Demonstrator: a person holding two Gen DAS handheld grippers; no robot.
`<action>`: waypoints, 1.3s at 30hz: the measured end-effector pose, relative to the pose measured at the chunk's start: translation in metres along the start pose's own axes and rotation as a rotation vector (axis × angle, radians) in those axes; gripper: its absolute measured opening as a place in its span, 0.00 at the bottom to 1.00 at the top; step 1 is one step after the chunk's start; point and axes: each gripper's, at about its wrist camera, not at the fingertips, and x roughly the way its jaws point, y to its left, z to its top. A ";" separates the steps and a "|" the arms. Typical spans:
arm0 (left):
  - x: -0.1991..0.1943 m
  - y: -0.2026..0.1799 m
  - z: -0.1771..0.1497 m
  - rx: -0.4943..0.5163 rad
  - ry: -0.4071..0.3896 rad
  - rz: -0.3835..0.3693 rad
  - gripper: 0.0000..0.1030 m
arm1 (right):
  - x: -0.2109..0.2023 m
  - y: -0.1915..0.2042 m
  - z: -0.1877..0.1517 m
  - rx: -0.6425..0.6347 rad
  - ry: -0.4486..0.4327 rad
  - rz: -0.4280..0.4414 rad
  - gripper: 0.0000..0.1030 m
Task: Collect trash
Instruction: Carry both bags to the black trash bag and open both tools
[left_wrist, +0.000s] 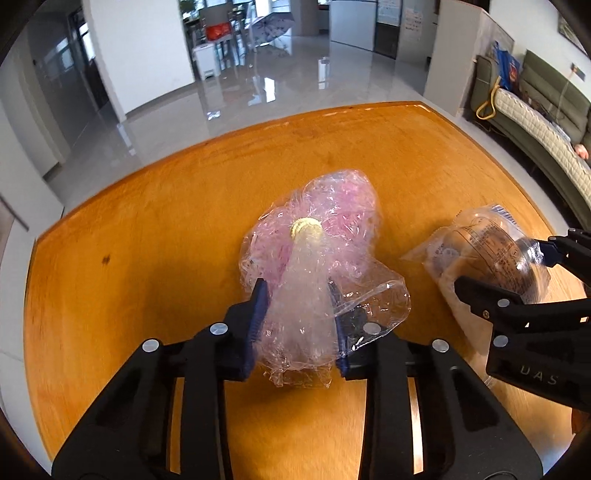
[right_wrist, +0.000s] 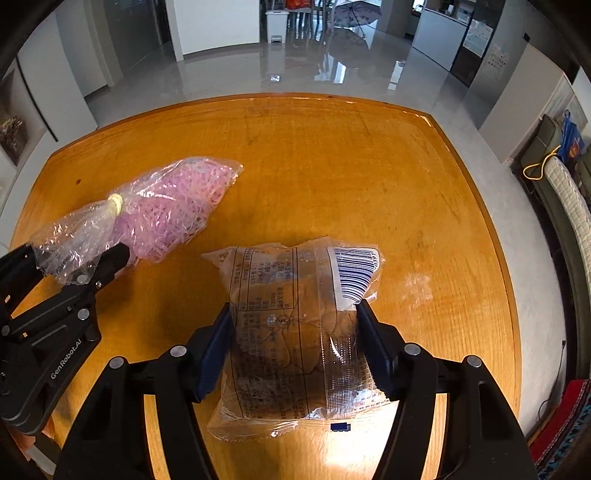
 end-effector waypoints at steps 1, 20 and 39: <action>-0.005 0.004 -0.005 -0.023 0.009 -0.003 0.30 | -0.005 0.003 -0.005 -0.005 -0.006 0.010 0.64; -0.147 0.023 -0.184 -0.228 0.025 0.060 0.29 | -0.104 0.089 -0.150 -0.196 -0.045 0.243 0.64; -0.288 0.056 -0.356 -0.446 -0.083 0.203 0.13 | -0.187 0.216 -0.273 -0.462 -0.069 0.432 0.64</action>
